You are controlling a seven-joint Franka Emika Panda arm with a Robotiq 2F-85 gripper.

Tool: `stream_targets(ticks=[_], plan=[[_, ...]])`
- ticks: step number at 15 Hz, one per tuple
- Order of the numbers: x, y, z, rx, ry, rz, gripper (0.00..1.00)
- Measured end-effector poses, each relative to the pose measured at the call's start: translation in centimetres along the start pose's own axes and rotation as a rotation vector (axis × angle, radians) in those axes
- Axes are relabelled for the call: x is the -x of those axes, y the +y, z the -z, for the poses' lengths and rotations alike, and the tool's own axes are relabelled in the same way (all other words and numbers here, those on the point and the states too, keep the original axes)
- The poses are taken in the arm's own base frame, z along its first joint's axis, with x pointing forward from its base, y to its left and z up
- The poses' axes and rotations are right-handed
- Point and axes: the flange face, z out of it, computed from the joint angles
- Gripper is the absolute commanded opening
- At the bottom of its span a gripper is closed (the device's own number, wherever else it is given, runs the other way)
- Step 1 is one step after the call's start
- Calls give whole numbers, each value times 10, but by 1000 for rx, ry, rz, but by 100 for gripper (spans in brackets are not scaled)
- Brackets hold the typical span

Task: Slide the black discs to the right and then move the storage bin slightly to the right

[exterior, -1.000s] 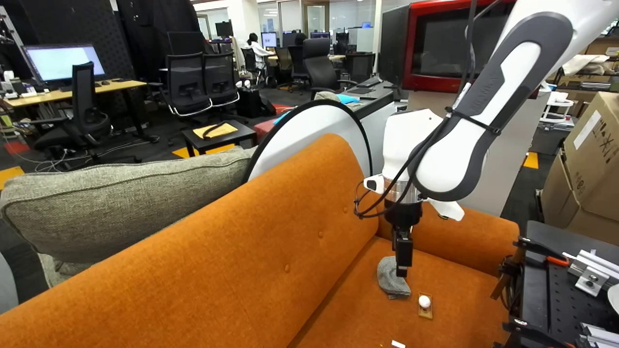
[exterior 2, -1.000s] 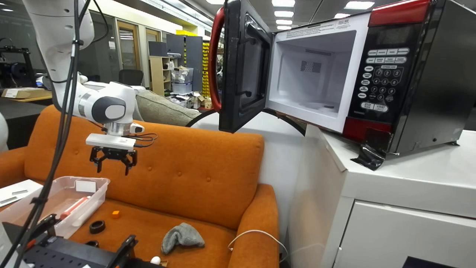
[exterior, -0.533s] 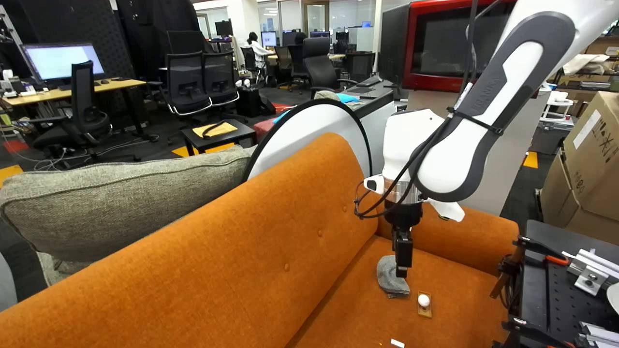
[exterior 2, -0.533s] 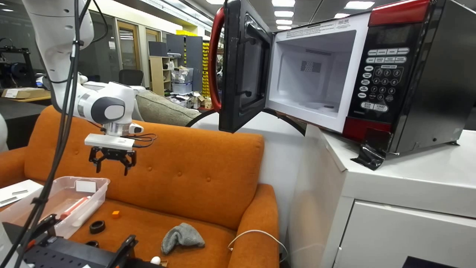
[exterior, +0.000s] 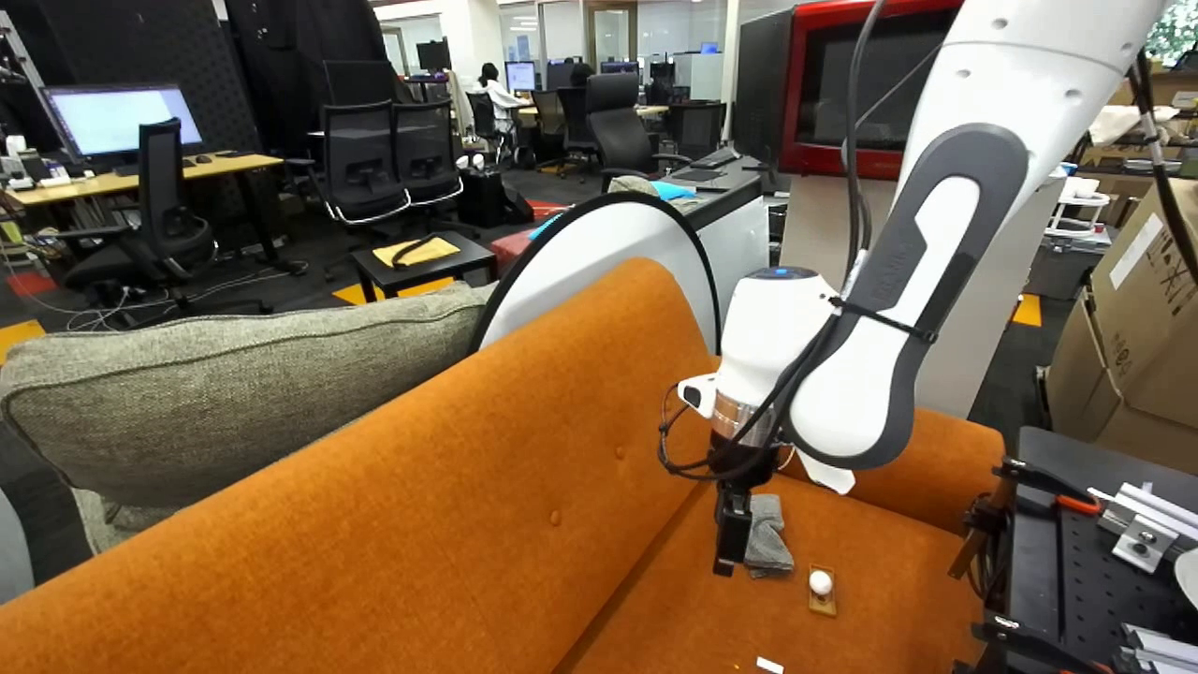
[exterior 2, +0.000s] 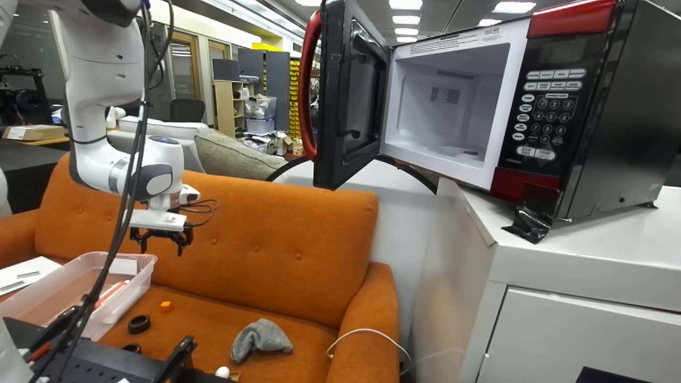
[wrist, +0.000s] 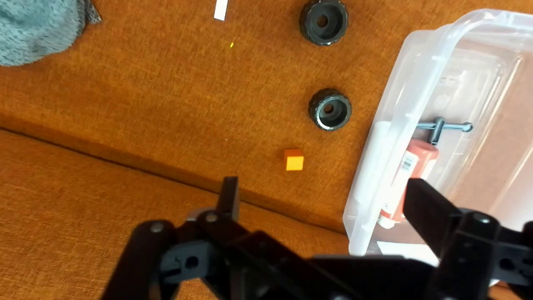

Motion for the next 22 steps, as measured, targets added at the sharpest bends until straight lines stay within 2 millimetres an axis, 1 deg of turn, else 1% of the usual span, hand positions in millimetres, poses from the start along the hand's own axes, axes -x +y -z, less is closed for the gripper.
stream_targets(ticks=[2, 4, 6, 7, 10, 17, 19, 22], plan=[[-5, -4, -30, -4, 4, 10, 100], [-5, -7, -61, -15, -10, 19, 100], [-6, -10, -86, -27, -21, 25, 100], [-8, -10, -91, -29, -19, 24, 100], [-13, -9, -89, -26, -9, 24, 100], [-11, -11, -91, -26, -15, 24, 100], [-8, -11, -102, -32, -27, 0, 100], [-4, -14, -133, -48, -45, -29, 100]])
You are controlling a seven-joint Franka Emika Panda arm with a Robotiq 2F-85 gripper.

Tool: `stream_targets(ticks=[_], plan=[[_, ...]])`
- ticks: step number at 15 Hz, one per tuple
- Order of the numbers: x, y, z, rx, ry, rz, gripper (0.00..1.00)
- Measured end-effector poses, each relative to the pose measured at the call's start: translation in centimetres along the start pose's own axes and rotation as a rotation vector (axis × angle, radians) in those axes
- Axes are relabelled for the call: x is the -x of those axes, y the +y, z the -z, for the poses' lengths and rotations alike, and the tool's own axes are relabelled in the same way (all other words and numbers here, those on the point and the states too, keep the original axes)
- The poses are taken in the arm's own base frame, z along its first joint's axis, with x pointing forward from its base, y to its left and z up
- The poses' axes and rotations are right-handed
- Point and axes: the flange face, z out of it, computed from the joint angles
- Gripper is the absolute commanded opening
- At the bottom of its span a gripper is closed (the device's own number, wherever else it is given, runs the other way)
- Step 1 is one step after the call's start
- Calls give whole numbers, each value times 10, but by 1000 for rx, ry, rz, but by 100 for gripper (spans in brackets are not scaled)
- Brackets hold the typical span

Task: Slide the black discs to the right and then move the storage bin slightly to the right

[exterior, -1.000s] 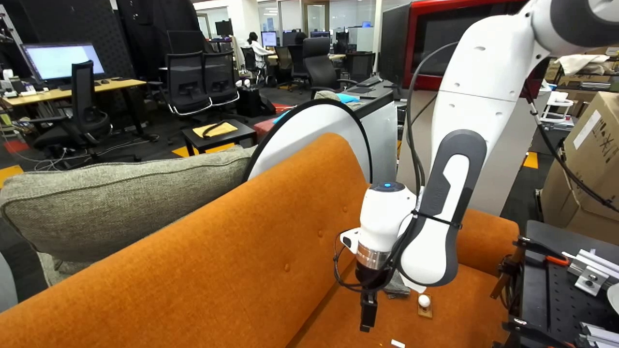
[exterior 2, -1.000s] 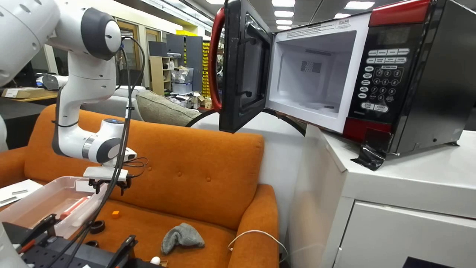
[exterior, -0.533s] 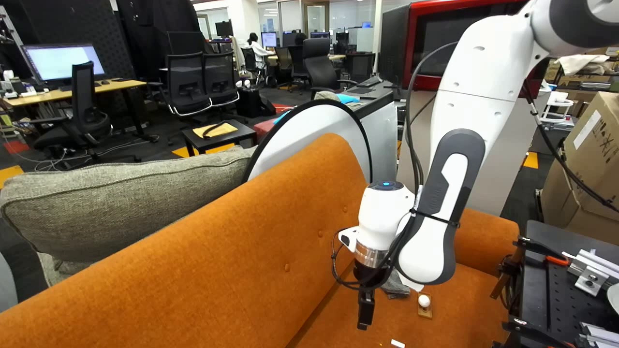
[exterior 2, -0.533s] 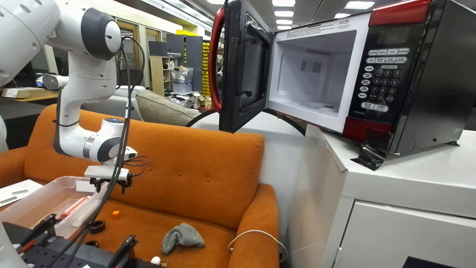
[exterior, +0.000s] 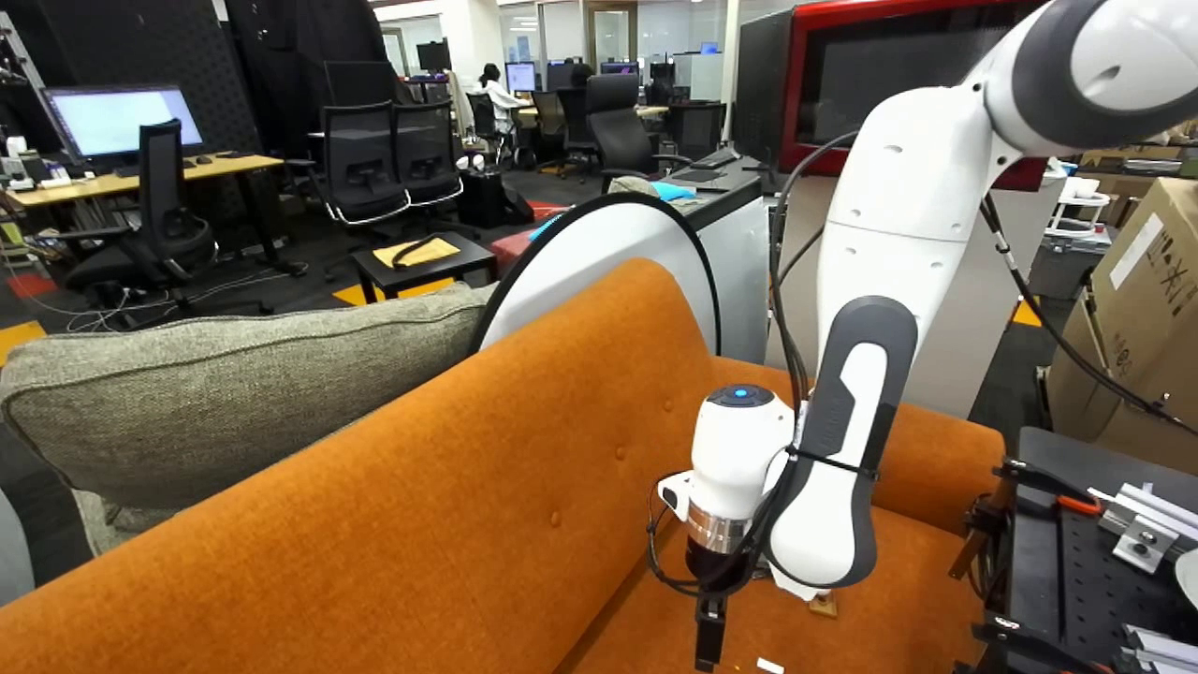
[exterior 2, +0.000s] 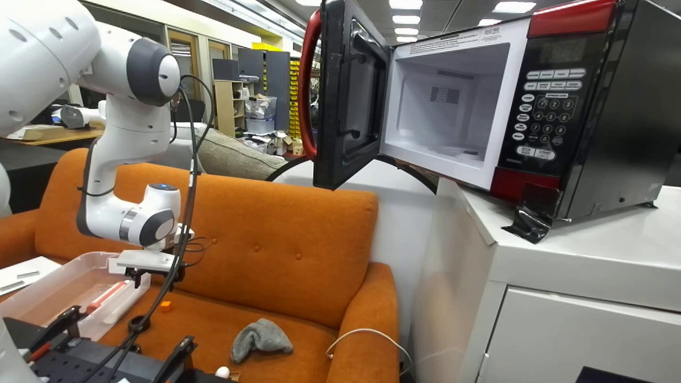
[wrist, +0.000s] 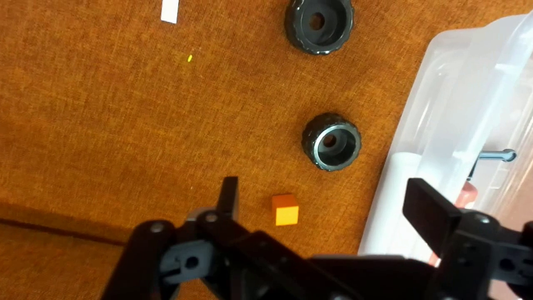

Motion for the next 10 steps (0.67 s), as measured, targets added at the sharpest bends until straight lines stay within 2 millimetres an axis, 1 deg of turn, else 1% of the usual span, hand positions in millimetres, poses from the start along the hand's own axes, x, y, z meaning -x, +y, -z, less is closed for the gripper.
stream_targets(ticks=[3, 5, 7, 10], plan=[[-9, -3, -34, 4, -5, -11, 100], [-17, -4, -52, 21, -2, -13, 100], [-23, -1, -68, 45, 3, -15, 100], [-30, 1, -85, 67, 8, -10, 100]])
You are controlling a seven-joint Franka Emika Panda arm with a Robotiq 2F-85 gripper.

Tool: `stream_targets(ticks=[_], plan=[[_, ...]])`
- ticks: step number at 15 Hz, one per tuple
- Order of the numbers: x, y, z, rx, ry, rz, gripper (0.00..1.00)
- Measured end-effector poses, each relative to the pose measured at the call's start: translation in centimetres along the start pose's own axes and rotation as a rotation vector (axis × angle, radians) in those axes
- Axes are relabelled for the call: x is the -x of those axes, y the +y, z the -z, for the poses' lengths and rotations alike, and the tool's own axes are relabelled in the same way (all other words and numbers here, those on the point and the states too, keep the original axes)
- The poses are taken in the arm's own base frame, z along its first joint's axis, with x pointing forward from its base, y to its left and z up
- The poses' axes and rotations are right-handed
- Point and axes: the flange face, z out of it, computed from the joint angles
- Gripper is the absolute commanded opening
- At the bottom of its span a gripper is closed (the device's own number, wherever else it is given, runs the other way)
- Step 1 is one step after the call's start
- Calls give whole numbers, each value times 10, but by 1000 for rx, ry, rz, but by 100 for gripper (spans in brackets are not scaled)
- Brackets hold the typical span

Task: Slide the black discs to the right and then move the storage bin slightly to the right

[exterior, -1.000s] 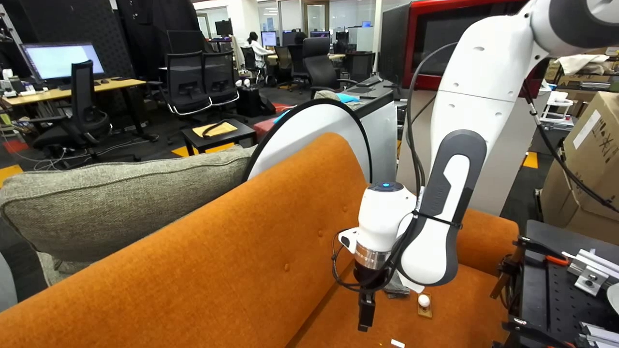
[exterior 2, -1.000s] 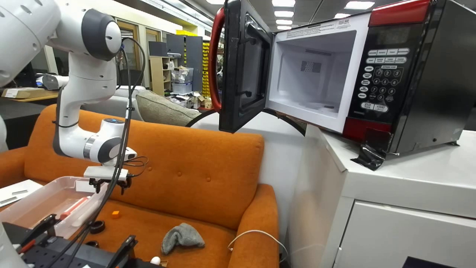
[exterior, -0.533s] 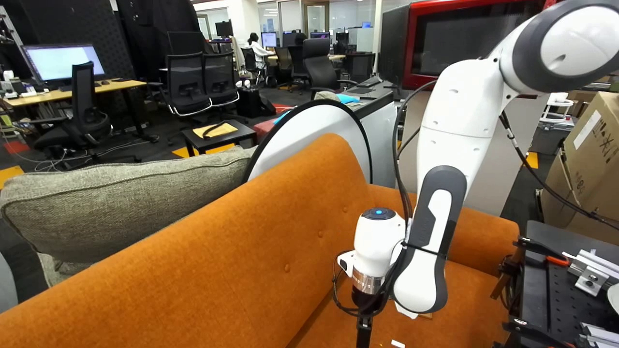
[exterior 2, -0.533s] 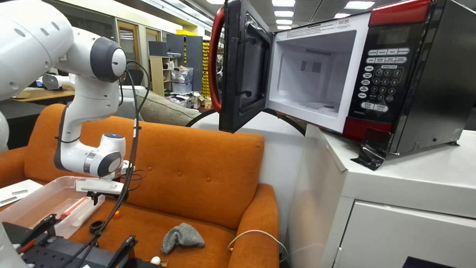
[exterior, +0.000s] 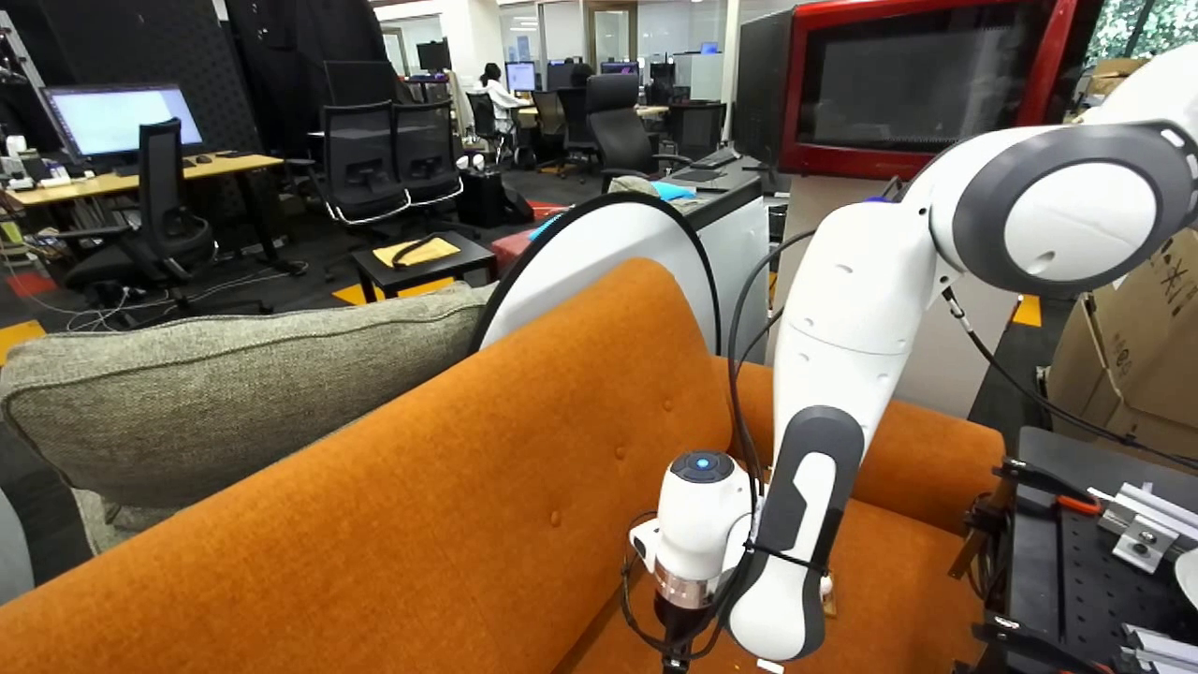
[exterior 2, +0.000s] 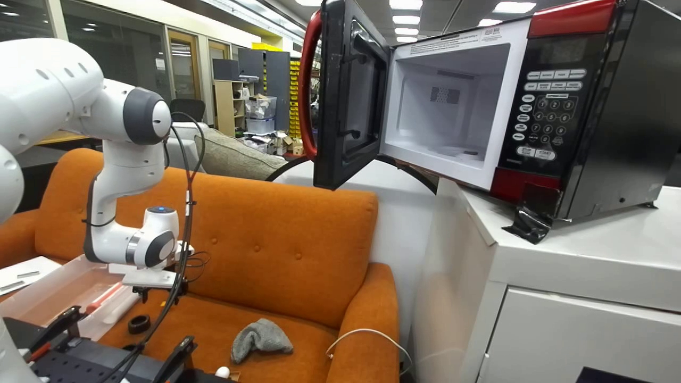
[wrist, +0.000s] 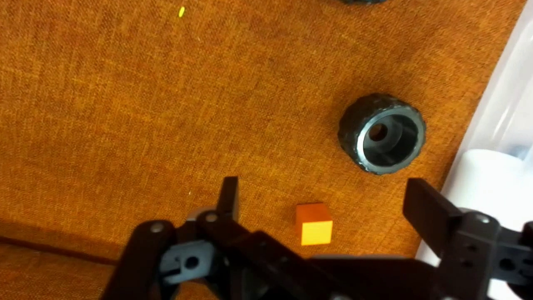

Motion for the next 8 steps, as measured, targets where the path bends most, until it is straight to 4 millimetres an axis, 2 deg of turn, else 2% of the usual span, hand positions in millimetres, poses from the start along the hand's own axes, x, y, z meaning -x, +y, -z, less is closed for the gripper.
stream_targets(ticks=[4, 8], plan=[[-7, -7, -18, -1, -12, 27, 100], [-5, -14, -36, -8, -42, 46, 100]])
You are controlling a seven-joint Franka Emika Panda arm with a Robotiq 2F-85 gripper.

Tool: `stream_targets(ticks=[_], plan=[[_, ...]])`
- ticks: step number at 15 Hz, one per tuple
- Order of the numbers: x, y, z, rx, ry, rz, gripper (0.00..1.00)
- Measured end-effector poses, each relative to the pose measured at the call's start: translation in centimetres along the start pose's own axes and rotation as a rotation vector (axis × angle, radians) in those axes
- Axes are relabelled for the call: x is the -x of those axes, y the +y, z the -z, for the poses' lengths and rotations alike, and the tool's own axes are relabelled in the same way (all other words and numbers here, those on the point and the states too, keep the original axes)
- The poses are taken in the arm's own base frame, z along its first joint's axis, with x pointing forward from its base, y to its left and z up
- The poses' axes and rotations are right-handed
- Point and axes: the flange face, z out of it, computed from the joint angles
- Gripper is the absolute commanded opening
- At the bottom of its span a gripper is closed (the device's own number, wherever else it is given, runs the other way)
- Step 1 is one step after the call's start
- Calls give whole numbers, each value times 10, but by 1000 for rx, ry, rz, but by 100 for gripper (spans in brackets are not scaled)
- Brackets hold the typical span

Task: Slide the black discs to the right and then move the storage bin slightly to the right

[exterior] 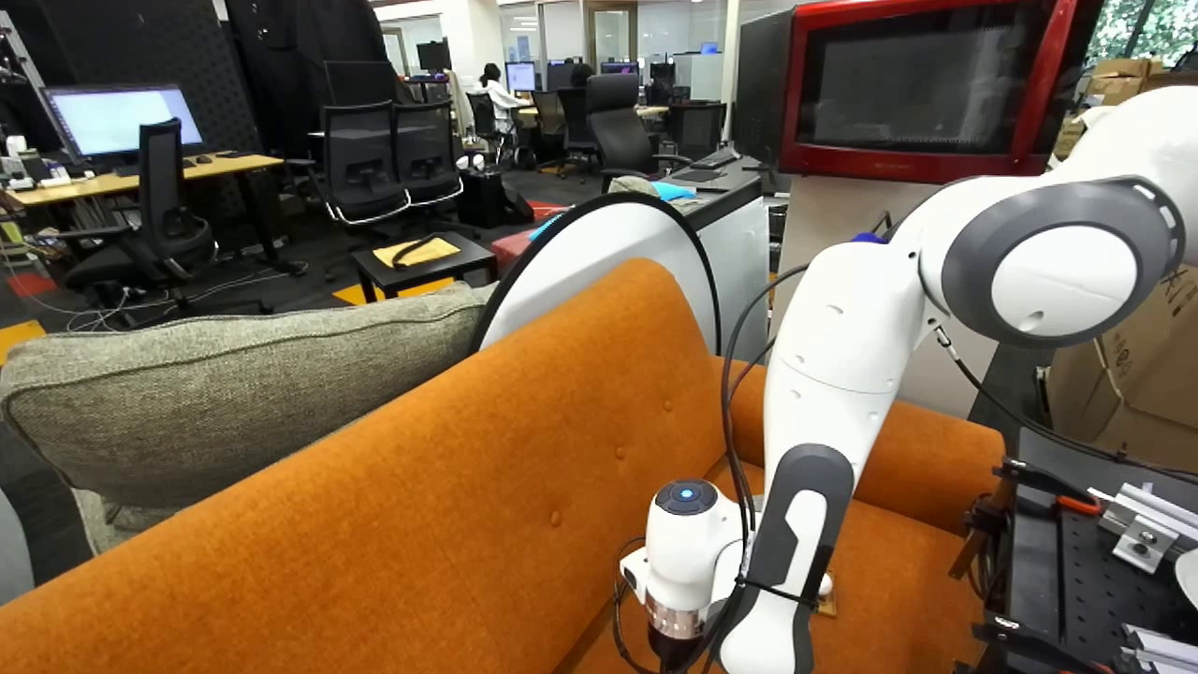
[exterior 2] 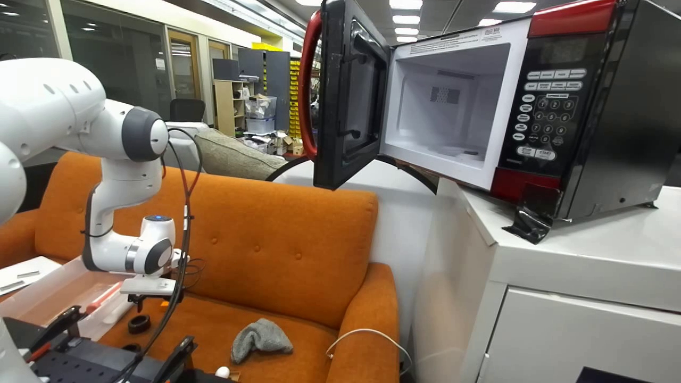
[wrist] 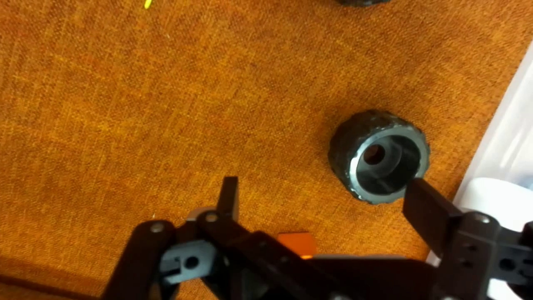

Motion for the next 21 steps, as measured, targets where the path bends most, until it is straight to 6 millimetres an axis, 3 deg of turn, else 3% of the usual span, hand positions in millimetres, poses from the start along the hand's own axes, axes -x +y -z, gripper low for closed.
stream_targets(ticks=[7, 19, 20, 21], plan=[[-3, -20, -22, -17, -45, 45, 100], [-8, 2, -41, 8, -90, 34, 100], [-7, 3, -43, 9, -97, 33, 98], [-6, 4, -45, 9, -102, 32, 88]])
